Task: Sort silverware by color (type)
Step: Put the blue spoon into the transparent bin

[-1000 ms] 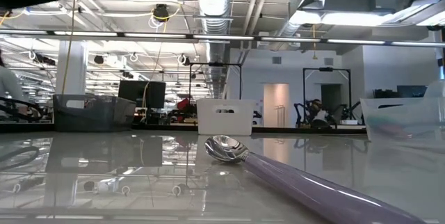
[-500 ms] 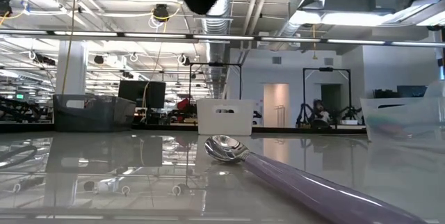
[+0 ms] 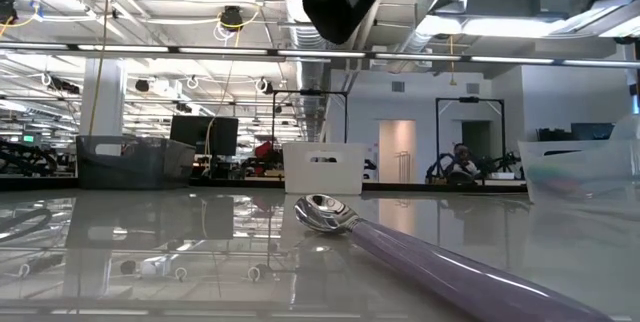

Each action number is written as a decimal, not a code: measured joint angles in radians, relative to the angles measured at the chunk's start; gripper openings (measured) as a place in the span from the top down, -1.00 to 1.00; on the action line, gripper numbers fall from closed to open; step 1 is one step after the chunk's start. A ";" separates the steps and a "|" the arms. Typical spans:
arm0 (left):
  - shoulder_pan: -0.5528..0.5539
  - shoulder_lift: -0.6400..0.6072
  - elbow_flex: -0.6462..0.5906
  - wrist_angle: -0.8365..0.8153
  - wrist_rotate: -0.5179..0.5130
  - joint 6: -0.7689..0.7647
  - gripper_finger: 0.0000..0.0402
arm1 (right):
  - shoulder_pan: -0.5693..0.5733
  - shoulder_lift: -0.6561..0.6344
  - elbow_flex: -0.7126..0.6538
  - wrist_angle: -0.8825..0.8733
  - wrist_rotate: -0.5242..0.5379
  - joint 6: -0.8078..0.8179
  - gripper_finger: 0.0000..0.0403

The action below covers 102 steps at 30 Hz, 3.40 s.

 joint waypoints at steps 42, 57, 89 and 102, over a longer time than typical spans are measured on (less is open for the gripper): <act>0.008 -0.001 0.000 -0.058 0.037 -0.006 0.79 | -0.096 0.040 -0.141 0.103 0.069 -0.037 0.90; 0.007 -0.001 0.000 -0.071 0.036 -0.018 0.79 | -0.112 -0.170 -0.067 -0.103 0.332 -0.235 0.90; -0.017 -0.002 -0.001 -0.091 0.033 -0.047 0.79 | -0.717 -0.484 -0.261 -0.477 0.350 -0.994 0.91; -0.031 -0.002 -0.001 -0.091 0.007 -0.056 0.79 | -0.779 -0.484 -0.319 -0.387 0.282 -1.052 0.84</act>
